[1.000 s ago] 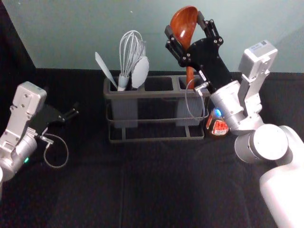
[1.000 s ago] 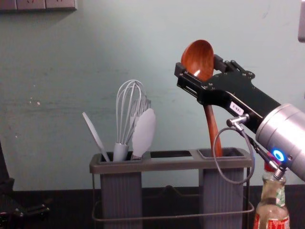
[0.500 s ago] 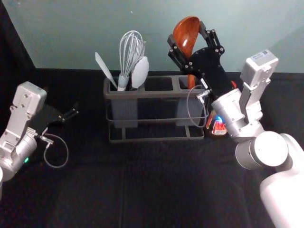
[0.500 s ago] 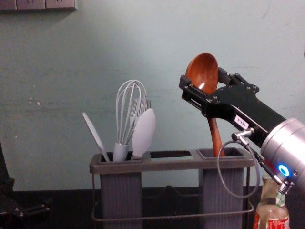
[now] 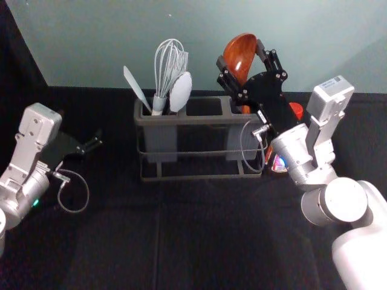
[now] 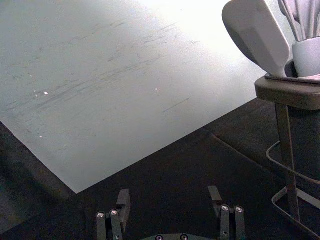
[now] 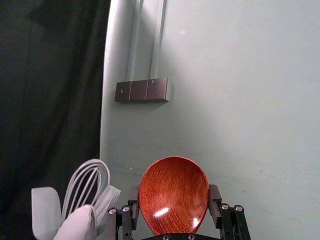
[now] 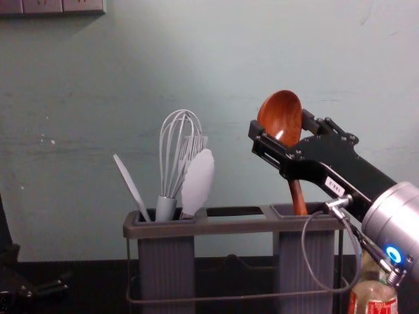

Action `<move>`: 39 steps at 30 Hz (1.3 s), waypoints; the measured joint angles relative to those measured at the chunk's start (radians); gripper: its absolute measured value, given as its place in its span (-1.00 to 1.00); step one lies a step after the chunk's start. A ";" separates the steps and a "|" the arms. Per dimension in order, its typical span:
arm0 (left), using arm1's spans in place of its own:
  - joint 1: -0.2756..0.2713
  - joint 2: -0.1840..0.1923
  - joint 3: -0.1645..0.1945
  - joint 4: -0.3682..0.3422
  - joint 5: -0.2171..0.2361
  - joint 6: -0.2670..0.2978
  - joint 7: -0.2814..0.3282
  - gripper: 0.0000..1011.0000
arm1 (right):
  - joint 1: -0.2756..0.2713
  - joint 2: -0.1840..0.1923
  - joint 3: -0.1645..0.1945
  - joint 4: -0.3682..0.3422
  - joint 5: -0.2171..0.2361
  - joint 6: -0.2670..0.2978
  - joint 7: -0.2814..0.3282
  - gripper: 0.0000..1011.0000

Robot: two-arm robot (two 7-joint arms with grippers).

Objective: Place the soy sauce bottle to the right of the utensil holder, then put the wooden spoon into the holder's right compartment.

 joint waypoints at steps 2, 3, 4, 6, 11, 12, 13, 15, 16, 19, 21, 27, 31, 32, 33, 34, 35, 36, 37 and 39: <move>0.000 0.000 0.000 0.000 0.000 0.000 0.000 1.00 | -0.003 -0.001 0.001 0.003 0.000 -0.002 0.000 0.65; 0.000 0.000 0.000 0.000 0.000 0.000 0.000 1.00 | -0.005 -0.002 0.001 0.004 0.000 -0.003 0.000 0.65; 0.000 0.000 0.000 0.000 0.000 0.000 0.000 1.00 | -0.006 -0.002 0.001 0.005 0.000 -0.004 0.000 0.65; 0.000 0.000 0.000 0.000 0.000 0.000 0.000 1.00 | -0.010 -0.004 0.002 0.007 0.000 -0.006 0.000 0.65; 0.000 0.000 0.000 0.000 0.000 0.000 0.000 1.00 | -0.016 -0.006 0.006 0.013 0.002 -0.012 0.001 0.65; 0.000 0.000 0.000 0.000 0.000 0.000 0.000 1.00 | -0.016 -0.006 0.006 0.014 0.002 -0.013 0.001 0.65; 0.000 0.000 0.000 0.000 0.000 0.000 0.000 1.00 | -0.017 -0.007 0.007 0.015 0.002 -0.013 0.001 0.65; 0.000 0.000 0.000 0.000 0.000 0.000 0.000 1.00 | -0.018 -0.007 0.008 0.018 0.003 -0.015 0.001 0.65; 0.000 0.000 0.000 0.000 0.000 0.000 0.000 1.00 | -0.020 -0.007 0.009 0.019 0.003 -0.015 0.002 0.65; 0.000 0.000 0.000 0.000 0.000 0.000 0.000 1.00 | -0.021 -0.008 0.010 0.021 0.003 -0.016 0.003 0.65; 0.000 0.000 0.000 0.000 0.000 0.000 0.000 1.00 | -0.021 -0.008 0.012 0.022 0.003 -0.017 0.005 0.65; 0.000 0.000 0.000 0.000 0.000 0.000 0.000 1.00 | -0.025 -0.008 0.015 0.020 0.005 -0.017 0.005 0.90; 0.000 0.000 0.000 0.000 0.000 0.000 0.000 1.00 | -0.026 -0.009 0.017 0.020 0.006 -0.018 0.005 0.98; 0.000 0.000 0.000 0.000 0.000 0.000 0.000 1.00 | -0.026 -0.010 0.017 0.020 0.006 -0.018 0.005 0.98; 0.000 0.000 0.000 0.000 0.000 0.000 0.000 1.00 | -0.026 -0.010 0.017 0.020 0.006 -0.018 0.006 0.98; 0.000 0.000 0.000 0.000 0.000 0.000 0.000 1.00 | -0.026 -0.010 0.018 0.020 0.006 -0.018 0.006 0.98; 0.000 0.000 0.000 0.000 0.000 0.000 0.000 1.00 | -0.026 -0.010 0.018 0.019 0.006 -0.018 0.006 0.98; 0.000 0.000 0.000 0.000 0.000 0.000 0.000 1.00 | -0.026 -0.010 0.018 0.019 0.006 -0.018 0.006 0.98; 0.000 0.000 0.000 0.000 0.000 0.000 0.000 1.00 | -0.026 -0.010 0.018 0.018 0.006 -0.018 0.006 0.98; 0.000 0.000 0.000 0.000 0.000 0.000 0.000 1.00 | -0.026 -0.010 0.018 0.018 0.006 -0.018 0.006 0.98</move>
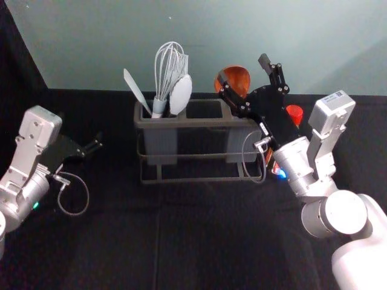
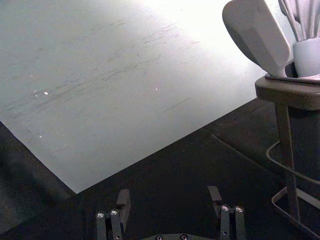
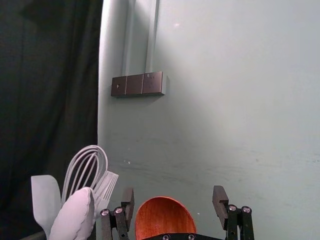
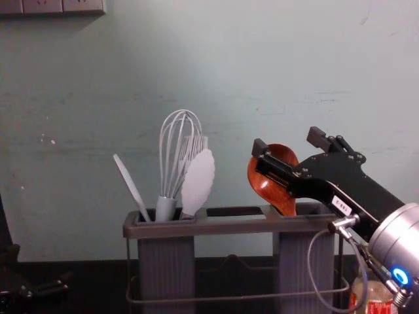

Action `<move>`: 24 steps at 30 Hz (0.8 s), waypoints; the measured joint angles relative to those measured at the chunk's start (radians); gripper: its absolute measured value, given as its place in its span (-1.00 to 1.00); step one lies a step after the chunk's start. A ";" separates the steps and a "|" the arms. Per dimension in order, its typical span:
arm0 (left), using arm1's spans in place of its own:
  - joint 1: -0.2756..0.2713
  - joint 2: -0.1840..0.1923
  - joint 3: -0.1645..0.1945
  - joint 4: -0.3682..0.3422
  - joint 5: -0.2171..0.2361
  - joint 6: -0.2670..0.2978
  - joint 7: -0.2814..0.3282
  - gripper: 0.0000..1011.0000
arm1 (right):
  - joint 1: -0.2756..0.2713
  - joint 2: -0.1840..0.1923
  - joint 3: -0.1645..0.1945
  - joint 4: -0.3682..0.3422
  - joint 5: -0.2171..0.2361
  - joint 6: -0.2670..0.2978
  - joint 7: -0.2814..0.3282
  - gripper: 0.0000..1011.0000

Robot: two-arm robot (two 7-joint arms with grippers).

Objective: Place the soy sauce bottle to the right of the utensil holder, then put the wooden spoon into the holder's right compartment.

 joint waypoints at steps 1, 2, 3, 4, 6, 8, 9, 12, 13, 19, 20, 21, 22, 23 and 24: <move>0.000 0.000 0.000 0.000 0.000 0.000 0.000 1.00 | 0.000 0.000 0.000 0.000 0.000 0.000 0.000 0.98; 0.000 0.000 0.000 0.000 0.000 0.000 0.000 1.00 | 0.000 0.000 0.000 -0.001 0.000 0.000 0.000 0.98; 0.000 0.000 0.000 0.000 0.000 0.000 0.000 1.00 | 0.000 0.000 0.000 -0.002 0.000 0.000 0.000 0.98; 0.000 0.000 0.000 0.000 0.000 0.000 0.000 1.00 | 0.001 0.000 0.001 -0.003 0.000 0.000 0.000 0.98; 0.000 0.000 0.000 0.000 0.000 0.000 0.000 1.00 | 0.001 0.000 0.001 -0.003 0.000 0.000 0.001 0.98; 0.000 0.000 0.000 0.000 0.000 0.000 0.000 1.00 | 0.001 0.000 0.002 -0.006 0.001 0.000 0.001 0.98; 0.000 0.000 0.000 0.000 0.000 0.000 0.000 1.00 | 0.001 0.001 0.004 -0.015 0.004 -0.001 0.001 0.98; 0.000 0.000 0.000 0.000 0.000 0.000 0.000 1.00 | 0.001 0.005 0.011 -0.038 0.006 -0.003 0.001 0.98; 0.000 0.000 0.000 0.000 0.000 0.000 0.000 1.00 | 0.001 0.007 0.014 -0.046 0.006 -0.003 0.001 0.98; 0.000 0.000 0.000 0.000 0.000 0.000 0.000 1.00 | 0.005 0.037 0.048 -0.108 0.007 0.006 -0.010 0.98; 0.000 0.000 0.000 0.000 0.000 0.000 0.000 1.00 | 0.005 0.048 0.059 -0.123 0.006 0.014 -0.013 0.98; 0.000 0.000 0.000 0.000 0.000 0.000 0.000 1.00 | 0.005 0.054 0.064 -0.130 0.006 0.019 -0.015 0.98; 0.000 0.000 0.000 0.000 0.000 0.000 0.000 1.00 | 0.005 0.060 0.071 -0.136 0.005 0.024 -0.018 0.98; 0.000 0.000 0.000 0.000 0.000 0.000 0.000 1.00 | 0.005 0.066 0.077 -0.142 0.004 0.028 -0.019 0.98; 0.000 0.000 0.000 0.000 0.000 0.000 0.000 1.00 | 0.004 0.080 0.090 -0.154 0.001 0.041 -0.021 0.98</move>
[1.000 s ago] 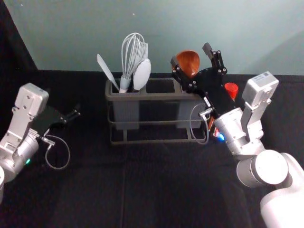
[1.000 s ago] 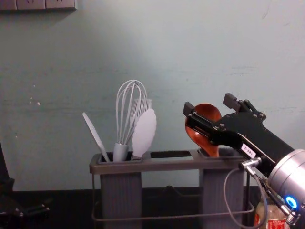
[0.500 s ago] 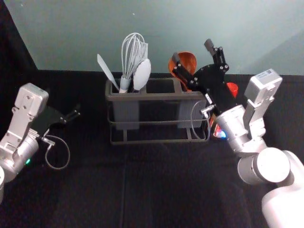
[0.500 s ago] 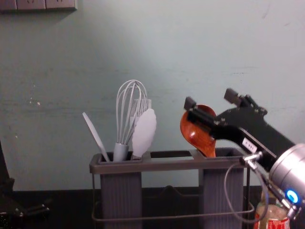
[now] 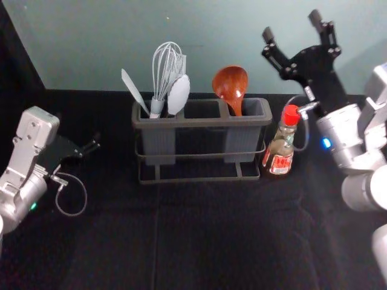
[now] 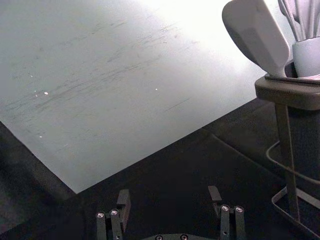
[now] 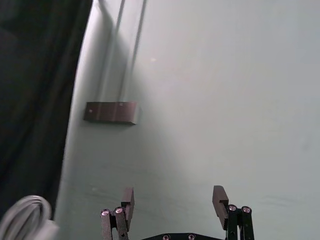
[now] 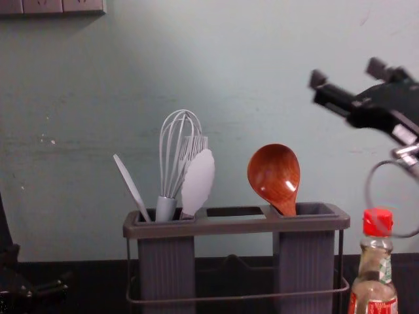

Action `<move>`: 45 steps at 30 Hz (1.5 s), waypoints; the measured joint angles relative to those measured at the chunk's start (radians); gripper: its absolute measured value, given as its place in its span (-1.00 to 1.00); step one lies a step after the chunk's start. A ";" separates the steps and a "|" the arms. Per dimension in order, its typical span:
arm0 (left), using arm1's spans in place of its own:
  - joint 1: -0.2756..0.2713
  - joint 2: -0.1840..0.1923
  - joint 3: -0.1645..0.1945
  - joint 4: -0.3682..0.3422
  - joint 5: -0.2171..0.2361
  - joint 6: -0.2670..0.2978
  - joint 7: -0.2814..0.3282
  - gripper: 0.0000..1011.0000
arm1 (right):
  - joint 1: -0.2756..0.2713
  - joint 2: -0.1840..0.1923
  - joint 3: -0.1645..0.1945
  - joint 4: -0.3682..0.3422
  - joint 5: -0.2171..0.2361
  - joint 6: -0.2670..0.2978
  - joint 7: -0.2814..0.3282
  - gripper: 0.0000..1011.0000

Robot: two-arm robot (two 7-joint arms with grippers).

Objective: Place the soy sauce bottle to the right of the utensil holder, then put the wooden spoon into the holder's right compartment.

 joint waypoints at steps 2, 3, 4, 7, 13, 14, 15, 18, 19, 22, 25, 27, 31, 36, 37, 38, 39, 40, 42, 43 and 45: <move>0.000 0.000 0.000 0.000 0.000 0.000 0.000 1.00 | -0.001 0.016 0.010 -0.012 -0.008 0.017 -0.003 0.98; 0.000 0.000 0.000 0.000 0.000 0.000 0.000 1.00 | -0.001 0.035 0.019 -0.023 -0.021 0.041 -0.006 0.98; 0.000 0.000 0.000 0.000 0.000 0.000 0.000 1.00 | 0.000 0.048 0.025 -0.028 -0.029 0.055 -0.007 0.98; 0.000 0.000 0.000 0.000 0.000 0.000 0.000 1.00 | 0.003 0.095 0.045 -0.046 -0.057 0.111 -0.013 0.98; 0.000 0.000 0.000 0.000 0.000 0.000 0.000 1.00 | 0.010 0.168 0.070 -0.057 -0.110 0.192 -0.024 0.98; 0.000 0.000 0.000 0.000 0.000 0.000 0.000 1.00 | 0.010 0.181 0.073 -0.054 -0.122 0.204 -0.029 0.98; 0.000 0.000 0.000 0.000 0.000 0.000 0.000 1.00 | 0.009 0.187 0.075 -0.051 -0.129 0.209 -0.032 0.98; 0.000 0.000 0.000 0.000 0.000 0.000 0.000 1.00 | -0.001 0.203 0.080 -0.032 -0.148 0.222 -0.043 0.98; 0.000 0.000 0.000 0.000 0.000 0.000 0.000 1.00 | -0.004 0.205 0.081 -0.026 -0.151 0.222 -0.046 0.98; 0.000 0.000 0.000 0.000 0.000 0.000 0.000 1.00 | -0.018 0.209 0.085 0.011 -0.159 0.225 -0.054 0.98; 0.000 0.000 0.000 0.000 0.000 0.000 0.000 1.00 | -0.032 0.212 0.083 0.055 -0.175 0.235 -0.063 0.98; 0.000 0.000 0.000 0.000 0.000 0.000 0.000 1.00 | -0.037 0.214 0.078 0.070 -0.185 0.246 -0.066 0.98; 0.000 0.000 0.000 0.000 0.000 0.000 0.000 1.00 | -0.046 0.219 0.058 0.098 -0.215 0.287 -0.068 0.98; 0.000 0.000 0.000 0.000 0.000 0.000 0.000 1.00 | -0.051 0.219 0.033 0.117 -0.239 0.360 -0.067 0.98; 0.000 0.000 0.000 0.000 0.000 0.000 0.000 1.00 | -0.051 0.218 0.031 0.119 -0.239 0.364 -0.068 0.98; 0.000 0.000 0.000 0.000 0.000 0.000 0.000 1.00 | -0.051 0.215 0.030 0.122 -0.239 0.365 -0.068 0.98; 0.000 0.000 0.000 0.000 0.000 0.000 0.000 1.00 | -0.050 0.213 0.029 0.124 -0.239 0.366 -0.070 0.98; 0.000 0.000 0.000 0.000 0.000 0.000 0.000 1.00 | -0.049 0.210 0.027 0.125 -0.240 0.370 -0.074 0.98; 0.000 0.000 0.000 0.000 0.000 0.000 0.000 1.00 | -0.047 0.207 0.024 0.127 -0.242 0.377 -0.077 0.98; 0.000 0.000 0.000 0.000 0.000 0.000 0.000 1.00 | -0.046 0.204 0.021 0.129 -0.243 0.380 -0.078 0.98; 0.000 0.000 0.000 0.000 0.000 0.000 0.000 1.00 | -0.044 0.200 0.017 0.133 -0.243 0.380 -0.078 0.98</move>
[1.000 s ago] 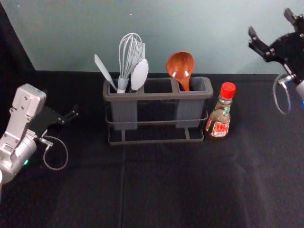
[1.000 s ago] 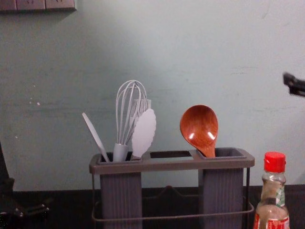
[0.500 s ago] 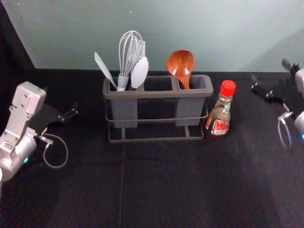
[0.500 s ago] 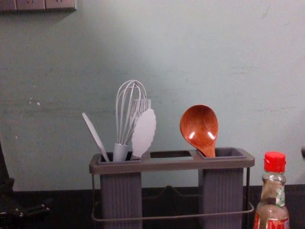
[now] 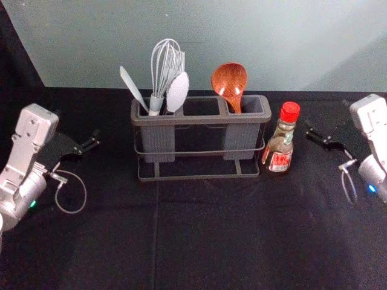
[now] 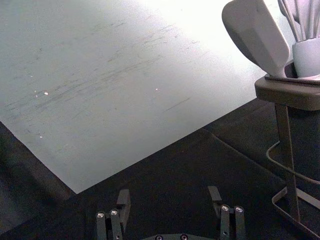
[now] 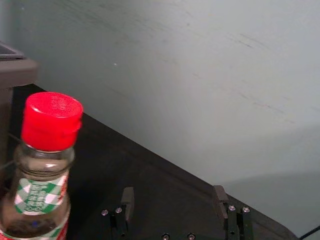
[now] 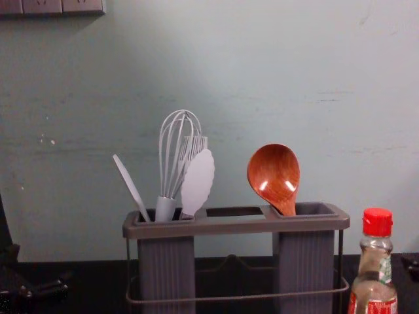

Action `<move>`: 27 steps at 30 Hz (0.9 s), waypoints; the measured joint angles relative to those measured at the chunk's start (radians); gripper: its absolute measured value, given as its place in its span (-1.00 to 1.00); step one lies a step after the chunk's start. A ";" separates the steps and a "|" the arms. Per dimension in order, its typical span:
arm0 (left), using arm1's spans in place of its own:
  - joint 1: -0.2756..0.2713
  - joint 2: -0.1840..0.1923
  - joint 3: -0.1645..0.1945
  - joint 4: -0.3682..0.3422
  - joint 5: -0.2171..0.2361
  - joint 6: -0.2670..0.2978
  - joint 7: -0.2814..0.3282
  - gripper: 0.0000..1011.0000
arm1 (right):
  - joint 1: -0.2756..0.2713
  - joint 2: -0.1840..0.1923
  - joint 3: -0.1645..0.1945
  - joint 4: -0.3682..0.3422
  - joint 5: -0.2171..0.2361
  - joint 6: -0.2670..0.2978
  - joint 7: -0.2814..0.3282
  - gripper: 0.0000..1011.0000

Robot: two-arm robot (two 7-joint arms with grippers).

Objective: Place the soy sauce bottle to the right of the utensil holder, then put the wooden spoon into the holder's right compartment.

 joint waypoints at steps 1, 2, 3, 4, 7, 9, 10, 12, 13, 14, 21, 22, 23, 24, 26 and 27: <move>0.000 0.000 0.000 0.000 0.000 0.000 0.000 1.00 | 0.001 -0.002 -0.002 0.002 0.000 -0.001 0.000 0.98; 0.000 0.000 0.000 0.000 0.000 0.000 0.000 1.00 | 0.004 -0.006 -0.007 0.009 0.001 -0.004 0.001 0.98; 0.000 0.000 0.000 0.000 0.000 0.000 0.000 1.00 | 0.005 -0.008 -0.008 0.011 0.003 -0.006 0.001 0.98; 0.000 0.000 0.000 0.000 0.000 0.000 0.000 1.00 | 0.005 -0.010 -0.008 0.013 0.005 -0.010 0.001 0.98; 0.000 0.000 0.000 0.000 0.000 0.000 0.000 1.00 | 0.000 -0.021 -0.003 0.015 0.023 -0.030 -0.001 0.98; 0.000 0.000 0.000 0.000 0.000 0.000 0.000 1.00 | -0.003 -0.024 0.000 0.015 0.028 -0.036 -0.004 0.98; 0.000 0.000 0.000 0.000 0.000 0.000 0.000 1.00 | -0.002 -0.023 0.000 0.015 0.028 -0.036 -0.004 0.98; 0.000 0.000 0.000 0.000 0.000 0.000 0.000 1.00 | -0.002 -0.023 -0.001 0.014 0.028 -0.036 -0.004 0.98; 0.000 0.000 0.000 0.000 0.000 0.000 0.000 1.00 | -0.002 -0.023 -0.001 0.014 0.028 -0.035 -0.004 0.98; 0.000 0.000 0.000 0.000 0.000 0.000 0.000 1.00 | -0.002 -0.023 -0.001 0.014 0.028 -0.035 -0.004 0.98; 0.000 0.000 0.000 0.000 0.000 0.000 0.000 1.00 | -0.001 -0.022 -0.002 0.014 0.027 -0.034 -0.002 0.98; 0.000 0.000 0.000 0.000 0.000 0.000 0.000 1.00 | -0.001 -0.022 -0.002 0.014 0.027 -0.034 -0.002 0.98; 0.000 0.000 0.000 0.000 0.000 0.000 0.000 1.00 | 0.000 -0.022 -0.002 0.014 0.027 -0.034 -0.002 0.98; 0.000 0.000 0.000 0.000 0.000 0.000 0.000 1.00 | 0.000 -0.022 -0.002 0.014 0.027 -0.034 -0.001 0.98; 0.000 0.000 0.000 0.000 0.000 0.000 0.000 1.00 | 0.000 -0.022 -0.003 0.014 0.026 -0.033 -0.001 0.98; 0.000 0.000 0.000 0.000 0.000 0.000 0.000 1.00 | 0.000 -0.022 -0.003 0.014 0.026 -0.033 -0.001 0.98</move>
